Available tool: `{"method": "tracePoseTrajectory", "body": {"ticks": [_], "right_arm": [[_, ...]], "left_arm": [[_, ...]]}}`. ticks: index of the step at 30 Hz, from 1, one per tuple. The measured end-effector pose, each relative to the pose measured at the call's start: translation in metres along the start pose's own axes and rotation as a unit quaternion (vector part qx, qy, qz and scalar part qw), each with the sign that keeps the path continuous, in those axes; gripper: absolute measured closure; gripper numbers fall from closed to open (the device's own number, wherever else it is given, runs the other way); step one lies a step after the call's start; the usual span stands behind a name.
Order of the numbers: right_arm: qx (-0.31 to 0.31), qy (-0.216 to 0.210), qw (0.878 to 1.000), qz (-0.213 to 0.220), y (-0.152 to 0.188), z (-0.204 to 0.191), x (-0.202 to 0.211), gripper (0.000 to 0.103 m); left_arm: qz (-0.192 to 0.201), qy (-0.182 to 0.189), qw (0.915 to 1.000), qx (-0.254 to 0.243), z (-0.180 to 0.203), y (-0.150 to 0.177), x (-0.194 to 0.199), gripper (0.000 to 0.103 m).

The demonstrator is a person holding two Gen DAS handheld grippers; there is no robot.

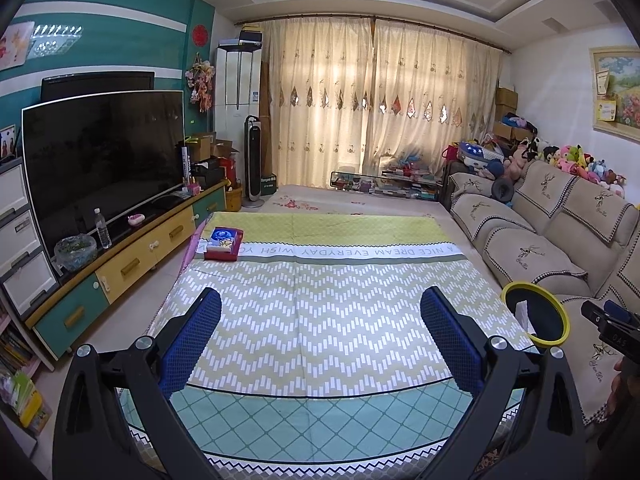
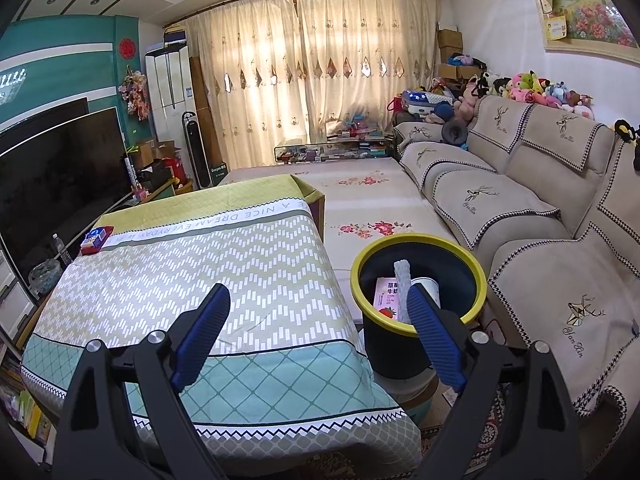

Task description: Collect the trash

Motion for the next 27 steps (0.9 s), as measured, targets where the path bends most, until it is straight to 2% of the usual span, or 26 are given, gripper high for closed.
{"method": "tracePoseTrajectory", "body": {"ticks": [27], "right_arm": [[-0.002,0.000,1.000,-0.001,0.0000,-0.0003,-0.0003,0.017]], "left_arm": [[-0.009,0.007,0.9999,-0.003,0.0045,0.0069,-0.0037,0.005]]}}
Point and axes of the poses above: each gripper's, at about its wrist camera, not at the fingertips, and x roughly against the way its jaws point, z to its right, y to its underside, the point moved 8 cm from there along -x, roughly the way its jaws point, and after that the axes turned 12 degrees about z, right-handed, at the moved point
